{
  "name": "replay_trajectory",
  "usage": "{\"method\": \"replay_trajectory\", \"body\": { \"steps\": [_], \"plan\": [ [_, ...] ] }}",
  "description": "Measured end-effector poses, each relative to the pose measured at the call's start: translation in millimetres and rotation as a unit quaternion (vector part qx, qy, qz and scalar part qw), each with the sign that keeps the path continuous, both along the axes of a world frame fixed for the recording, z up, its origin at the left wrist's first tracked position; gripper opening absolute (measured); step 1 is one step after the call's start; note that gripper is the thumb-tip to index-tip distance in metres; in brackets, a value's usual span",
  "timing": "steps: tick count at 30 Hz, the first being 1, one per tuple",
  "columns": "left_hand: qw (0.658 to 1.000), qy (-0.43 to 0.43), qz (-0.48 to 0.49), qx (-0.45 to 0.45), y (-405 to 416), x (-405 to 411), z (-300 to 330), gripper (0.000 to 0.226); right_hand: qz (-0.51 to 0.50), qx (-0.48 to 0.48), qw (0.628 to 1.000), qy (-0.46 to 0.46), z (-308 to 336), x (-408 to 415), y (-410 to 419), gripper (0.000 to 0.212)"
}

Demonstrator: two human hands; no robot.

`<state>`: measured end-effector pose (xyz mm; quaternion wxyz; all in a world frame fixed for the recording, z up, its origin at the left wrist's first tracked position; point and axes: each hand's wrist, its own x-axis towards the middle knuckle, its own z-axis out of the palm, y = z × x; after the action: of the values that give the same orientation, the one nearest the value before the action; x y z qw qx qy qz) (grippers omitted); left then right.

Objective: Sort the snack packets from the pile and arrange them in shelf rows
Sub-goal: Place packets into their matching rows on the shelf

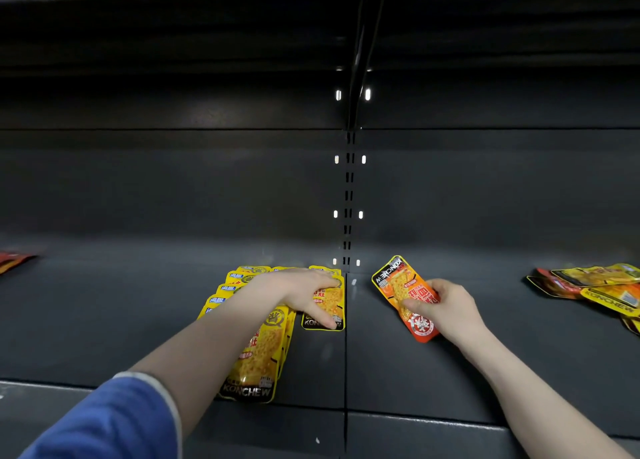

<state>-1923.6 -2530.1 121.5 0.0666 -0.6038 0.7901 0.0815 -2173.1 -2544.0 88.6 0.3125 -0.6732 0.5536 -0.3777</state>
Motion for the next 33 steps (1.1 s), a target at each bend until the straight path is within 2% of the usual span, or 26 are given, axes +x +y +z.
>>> {"method": "replay_trajectory", "body": {
  "steps": [6,14,19,24,33],
  "plan": [
    [1.0,-0.004,0.022,0.005,-4.6,5.3,-2.9,0.09,0.004,0.008,1.0,-0.017,-0.8,0.0,-0.5,0.015],
    [0.998,0.035,0.03,-0.05,2.1,3.0,2.0,0.088,0.022,0.052,0.99,-0.126,-1.0,-2.3,1.8,0.013],
    [0.985,0.08,0.048,-0.146,13.2,8.3,12.3,0.066,0.054,0.086,0.976,-0.19,6.5,2.0,7.3,0.017],
    [0.95,0.097,0.131,-0.267,44.0,31.8,21.8,0.04,0.102,0.081,0.971,-0.203,20.5,21.2,16.0,0.014],
    [0.926,0.086,0.226,-0.292,122.0,128.2,14.6,0.04,0.141,0.057,0.968,-0.199,35.3,121.3,54.0,0.017]
  ]
}}
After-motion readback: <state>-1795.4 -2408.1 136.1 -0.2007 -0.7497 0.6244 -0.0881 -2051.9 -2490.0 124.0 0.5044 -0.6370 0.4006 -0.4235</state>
